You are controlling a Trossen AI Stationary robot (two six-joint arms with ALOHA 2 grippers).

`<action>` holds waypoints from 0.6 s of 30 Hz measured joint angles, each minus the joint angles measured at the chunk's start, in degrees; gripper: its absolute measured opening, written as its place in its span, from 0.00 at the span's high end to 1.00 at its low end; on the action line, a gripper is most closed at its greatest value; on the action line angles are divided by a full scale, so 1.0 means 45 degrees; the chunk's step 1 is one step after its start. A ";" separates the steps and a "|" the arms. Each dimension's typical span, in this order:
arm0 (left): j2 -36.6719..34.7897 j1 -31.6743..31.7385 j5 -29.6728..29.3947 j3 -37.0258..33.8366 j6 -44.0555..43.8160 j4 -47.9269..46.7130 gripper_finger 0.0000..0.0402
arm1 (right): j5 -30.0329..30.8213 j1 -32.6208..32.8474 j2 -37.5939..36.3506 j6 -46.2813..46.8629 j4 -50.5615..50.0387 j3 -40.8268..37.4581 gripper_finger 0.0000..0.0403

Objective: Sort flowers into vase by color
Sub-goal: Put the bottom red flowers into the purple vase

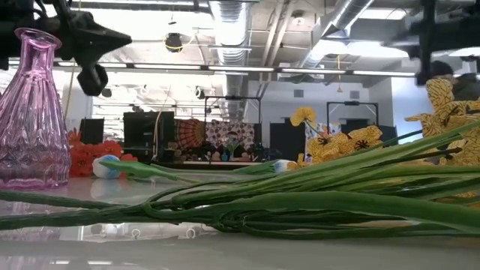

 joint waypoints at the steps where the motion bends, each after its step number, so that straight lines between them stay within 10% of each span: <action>1: 0.0049 0.0000 0.0044 0.0120 0.0291 -0.0026 1.00 | -0.0601 0.0147 0.0384 -0.0212 0.0895 0.0000 0.91; 9: 0.1157 0.0000 0.0125 0.0369 0.1646 -0.0067 1.00 | -0.4656 0.2817 0.4473 -0.1485 0.4237 0.0950 0.91; 18: 0.3398 0.0000 -0.0559 0.1139 0.1535 -0.0039 1.00 | -0.5641 0.5361 0.8620 -0.6854 -0.3196 0.6618 0.91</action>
